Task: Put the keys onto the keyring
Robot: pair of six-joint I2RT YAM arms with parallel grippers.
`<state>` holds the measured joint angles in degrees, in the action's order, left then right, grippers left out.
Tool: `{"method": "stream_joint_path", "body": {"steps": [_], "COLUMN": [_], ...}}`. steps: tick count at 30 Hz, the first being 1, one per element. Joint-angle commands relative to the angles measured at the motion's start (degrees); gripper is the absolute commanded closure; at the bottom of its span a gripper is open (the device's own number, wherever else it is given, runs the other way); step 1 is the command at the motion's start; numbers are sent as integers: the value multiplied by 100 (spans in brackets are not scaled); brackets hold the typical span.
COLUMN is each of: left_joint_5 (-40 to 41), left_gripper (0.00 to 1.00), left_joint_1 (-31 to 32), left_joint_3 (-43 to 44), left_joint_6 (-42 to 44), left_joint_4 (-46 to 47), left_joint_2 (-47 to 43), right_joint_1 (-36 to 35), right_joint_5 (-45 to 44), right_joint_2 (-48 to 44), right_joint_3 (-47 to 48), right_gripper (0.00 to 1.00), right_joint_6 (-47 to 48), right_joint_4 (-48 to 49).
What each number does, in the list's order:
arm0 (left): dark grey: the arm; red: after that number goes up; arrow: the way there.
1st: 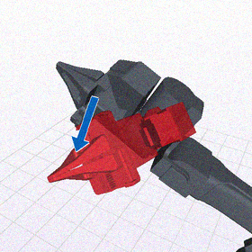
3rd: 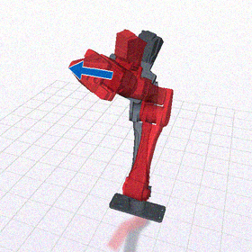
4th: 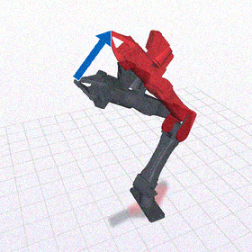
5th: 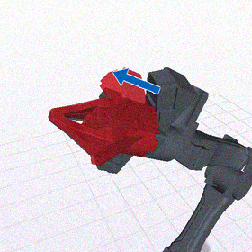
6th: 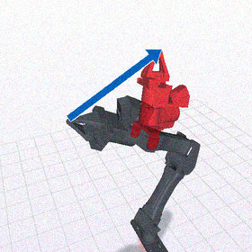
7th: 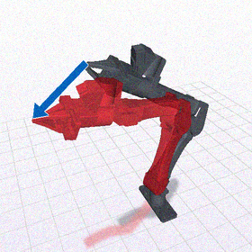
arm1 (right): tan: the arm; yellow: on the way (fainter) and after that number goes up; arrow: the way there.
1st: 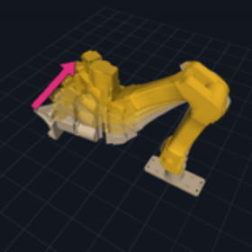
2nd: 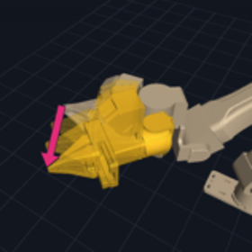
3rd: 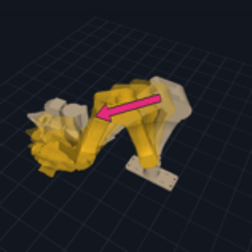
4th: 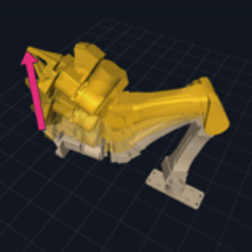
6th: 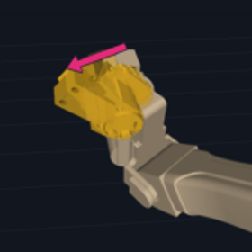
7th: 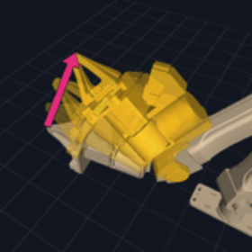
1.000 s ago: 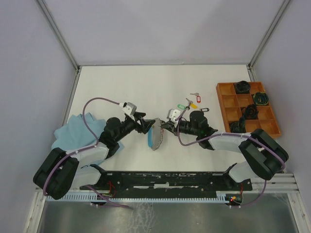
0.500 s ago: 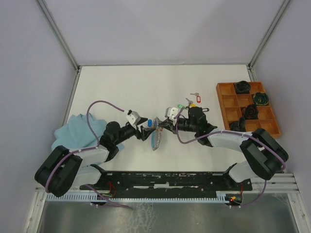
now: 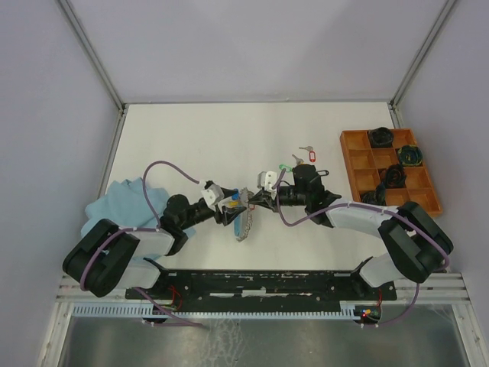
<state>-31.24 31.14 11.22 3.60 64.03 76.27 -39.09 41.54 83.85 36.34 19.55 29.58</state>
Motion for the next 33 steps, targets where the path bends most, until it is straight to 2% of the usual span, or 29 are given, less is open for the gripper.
{"method": "stream_joint_path", "body": {"steps": [1, 3, 9, 21, 27, 33], "left_joint_5": [-397, -551, -969, -1337, -1535, -1706], "left_gripper": [33, 36, 56, 61, 75, 84], "left_joint_1": [-20, -20, -77, -88, -89, -89], "left_joint_3": [-96, -87, -40, 238, 433, 525], "left_joint_6": [518, 589, 579, 706, 794, 767], "left_joint_4": [708, 712, 668, -8, -297, -435], "left_joint_2": [66, 125, 144, 262, 342, 306], "right_joint_1": [33, 37, 48, 52, 54, 59], "right_joint_5": [424, 499, 667, 836, 922, 952], "right_joint_2": [4, 10, -31, -29, -4, 15], "right_joint_3": [324, 370, 504, 586, 616, 637], "right_gripper": [99, 99, 99, 99, 99, 99], "right_joint_6": [249, 358, 629, 735, 735, 772], "right_joint_4": [-25, -153, -609, -726, -726, -799]}}
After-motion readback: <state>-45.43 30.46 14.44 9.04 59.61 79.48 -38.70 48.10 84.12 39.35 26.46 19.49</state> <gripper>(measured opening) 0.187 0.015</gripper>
